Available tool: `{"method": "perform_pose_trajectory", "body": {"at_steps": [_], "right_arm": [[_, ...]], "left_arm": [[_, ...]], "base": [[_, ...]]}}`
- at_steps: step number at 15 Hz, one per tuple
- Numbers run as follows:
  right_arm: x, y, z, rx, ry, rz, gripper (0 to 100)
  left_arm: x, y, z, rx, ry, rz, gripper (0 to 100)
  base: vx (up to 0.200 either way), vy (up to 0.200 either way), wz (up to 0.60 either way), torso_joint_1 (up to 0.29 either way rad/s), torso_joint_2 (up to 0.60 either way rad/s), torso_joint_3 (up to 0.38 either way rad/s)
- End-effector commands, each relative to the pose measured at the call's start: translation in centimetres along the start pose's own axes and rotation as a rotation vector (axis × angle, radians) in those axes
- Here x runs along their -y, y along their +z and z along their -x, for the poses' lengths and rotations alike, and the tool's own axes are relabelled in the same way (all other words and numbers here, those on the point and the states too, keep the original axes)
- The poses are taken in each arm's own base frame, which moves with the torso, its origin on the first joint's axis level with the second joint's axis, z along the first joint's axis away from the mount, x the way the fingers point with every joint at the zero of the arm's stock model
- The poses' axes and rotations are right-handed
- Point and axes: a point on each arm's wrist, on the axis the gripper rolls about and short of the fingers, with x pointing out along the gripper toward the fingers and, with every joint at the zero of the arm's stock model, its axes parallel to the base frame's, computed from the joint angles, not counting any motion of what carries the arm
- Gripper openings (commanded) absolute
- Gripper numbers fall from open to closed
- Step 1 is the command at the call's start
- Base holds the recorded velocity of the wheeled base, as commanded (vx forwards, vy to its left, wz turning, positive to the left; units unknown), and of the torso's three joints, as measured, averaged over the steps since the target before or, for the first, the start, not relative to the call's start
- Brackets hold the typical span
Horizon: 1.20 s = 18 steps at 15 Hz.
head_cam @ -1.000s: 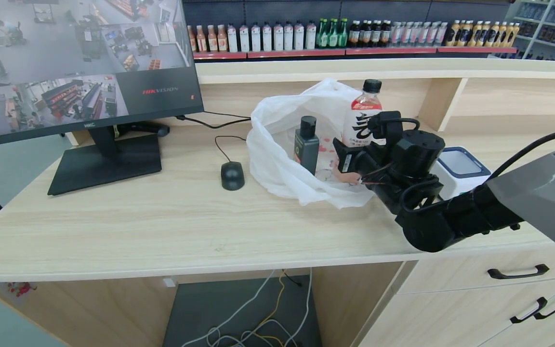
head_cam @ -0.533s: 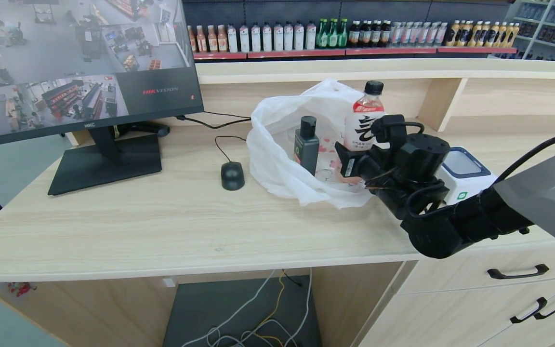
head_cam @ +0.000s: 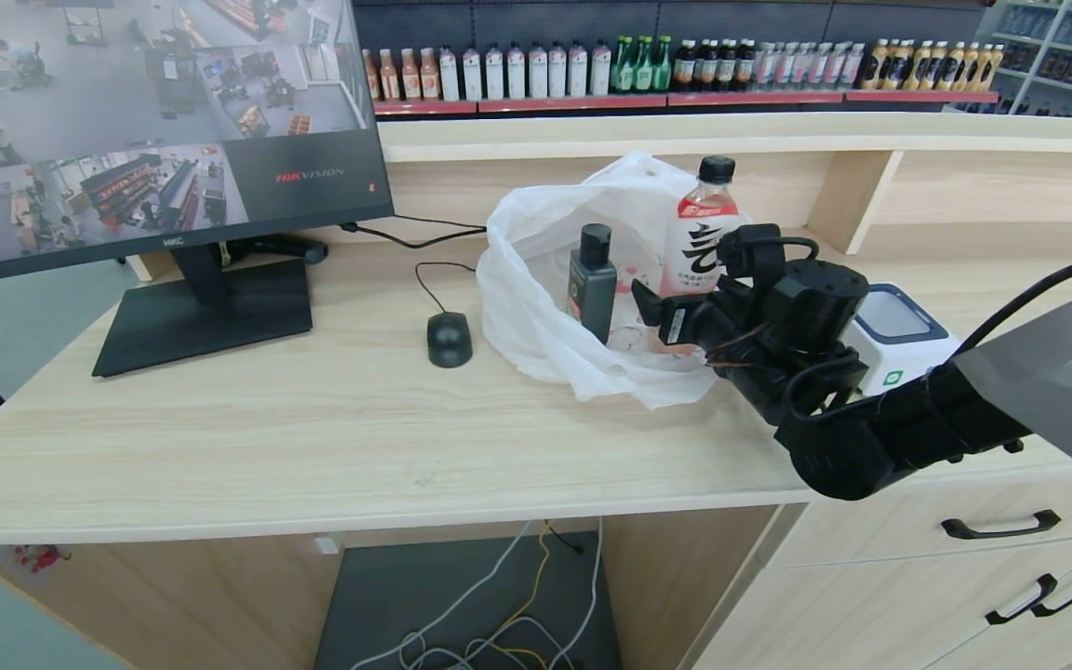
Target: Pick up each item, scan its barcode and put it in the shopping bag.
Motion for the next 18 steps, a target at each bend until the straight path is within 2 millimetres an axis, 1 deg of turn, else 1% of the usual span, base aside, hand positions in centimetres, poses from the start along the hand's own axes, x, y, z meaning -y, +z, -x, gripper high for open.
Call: {"method": "perform_pose_trajectory", "body": {"at_steps": [1,3,6,7,8,9,11,13,14,15,17,18], "right_arm": [[0.1,0.5,0.1,0.012,-0.001,-0.002,100],[0.2,1.0,0.2,0.023,-0.002,-0.004,100],[0.2,2.4,0.6,0.055,-0.002,-0.009,100],[0.4,3.4,1.3,0.068,-0.004,-0.010,100],[0.5,4.0,1.9,0.074,-0.004,-0.009,100],[0.8,5.1,3.2,0.080,-0.006,-0.009,100],[1.2,7.3,4.9,0.121,-0.007,-0.017,100],[1.7,9.9,7.7,0.166,-0.009,-0.027,100],[2.0,10.3,8.8,0.167,-0.011,-0.027,100],[2.8,10.6,12.6,0.145,-0.013,-0.023,100],[3.8,10.1,18.0,0.108,-0.011,-0.015,100],[4.2,9.7,20.2,0.095,-0.010,-0.014,100]], "left_arm": [[0.0,0.0,0.0,0.000,0.000,0.000,100],[0.0,0.0,0.0,0.000,0.000,0.000,100],[0.0,0.0,0.0,0.000,0.000,0.000,100],[0.0,0.0,0.0,0.000,0.000,0.000,100],[0.0,0.0,0.0,0.000,0.000,0.000,100],[0.0,0.0,0.0,0.000,0.000,0.000,100],[0.0,0.0,0.0,0.000,0.000,0.000,100],[0.0,0.0,0.0,0.000,0.000,0.000,100],[0.0,0.0,0.0,0.000,0.000,0.000,100],[0.0,0.0,0.0,0.000,0.000,0.000,100],[0.0,0.0,0.0,-0.001,0.000,0.000,100],[0.0,0.0,0.0,0.000,0.000,0.000,100]], "base": [[0.000,0.000,0.00,0.000,0.00,0.000],[0.000,0.000,0.00,0.000,0.00,0.000],[0.000,0.000,0.00,0.000,0.00,0.000],[0.000,0.000,0.00,0.000,0.00,0.000],[0.000,0.000,0.00,0.000,0.00,0.000],[0.000,0.000,0.00,0.000,0.00,0.000],[0.000,0.000,0.00,0.000,0.00,0.000],[0.000,0.000,0.00,0.000,0.00,0.000],[0.000,0.000,0.00,0.000,0.00,0.000],[0.000,0.000,0.00,0.000,0.00,0.000],[0.000,0.000,0.00,0.000,0.00,0.000],[0.000,0.000,0.00,0.000,0.00,0.000]]}}
